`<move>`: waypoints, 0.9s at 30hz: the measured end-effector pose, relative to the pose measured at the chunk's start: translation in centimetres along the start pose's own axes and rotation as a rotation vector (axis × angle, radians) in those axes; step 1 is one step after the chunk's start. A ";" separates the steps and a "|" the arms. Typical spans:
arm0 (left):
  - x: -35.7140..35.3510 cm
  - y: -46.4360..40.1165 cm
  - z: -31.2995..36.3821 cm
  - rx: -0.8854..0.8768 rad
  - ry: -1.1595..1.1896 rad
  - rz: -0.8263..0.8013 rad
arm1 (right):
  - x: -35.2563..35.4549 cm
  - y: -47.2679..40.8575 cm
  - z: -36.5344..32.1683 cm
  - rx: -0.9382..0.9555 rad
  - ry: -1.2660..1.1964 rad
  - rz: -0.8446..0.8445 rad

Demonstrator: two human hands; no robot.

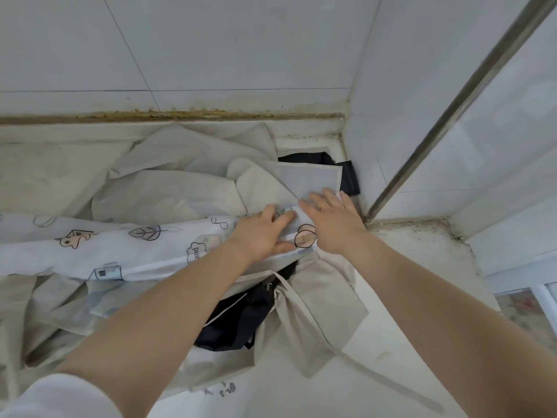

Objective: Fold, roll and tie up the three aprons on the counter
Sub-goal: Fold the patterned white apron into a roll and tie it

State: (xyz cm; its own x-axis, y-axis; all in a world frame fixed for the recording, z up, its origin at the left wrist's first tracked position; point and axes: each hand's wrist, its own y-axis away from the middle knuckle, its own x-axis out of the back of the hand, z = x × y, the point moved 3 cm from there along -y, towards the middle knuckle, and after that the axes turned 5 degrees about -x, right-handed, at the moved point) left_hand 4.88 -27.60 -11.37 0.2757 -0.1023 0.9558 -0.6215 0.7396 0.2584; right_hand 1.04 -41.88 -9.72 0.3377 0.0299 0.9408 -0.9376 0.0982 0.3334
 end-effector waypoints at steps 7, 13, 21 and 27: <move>-0.7 0.4 -0.1 0.040 -0.003 -0.002 | 2.0 -2.6 2.2 -0.131 -0.263 -0.027; -0.7 0.8 0.2 0.075 0.111 0.043 | 3.9 -0.8 3.9 -0.345 -1.005 -0.267; -1.0 1.7 -1.7 -0.048 0.299 -0.042 | 5.3 0.0 -3.5 -0.327 -1.454 -0.415; -0.1 4.4 -2.9 -0.193 0.291 -0.131 | 3.7 -1.1 -9.6 -0.331 -1.351 -0.301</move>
State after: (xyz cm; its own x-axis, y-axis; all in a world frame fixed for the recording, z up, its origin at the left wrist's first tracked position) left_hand 4.27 -22.44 -10.76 0.5578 -0.0311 0.8294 -0.4253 0.8474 0.3178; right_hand 4.11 -32.36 -7.14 0.0043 -0.9720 0.2350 -0.7198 0.1601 0.6755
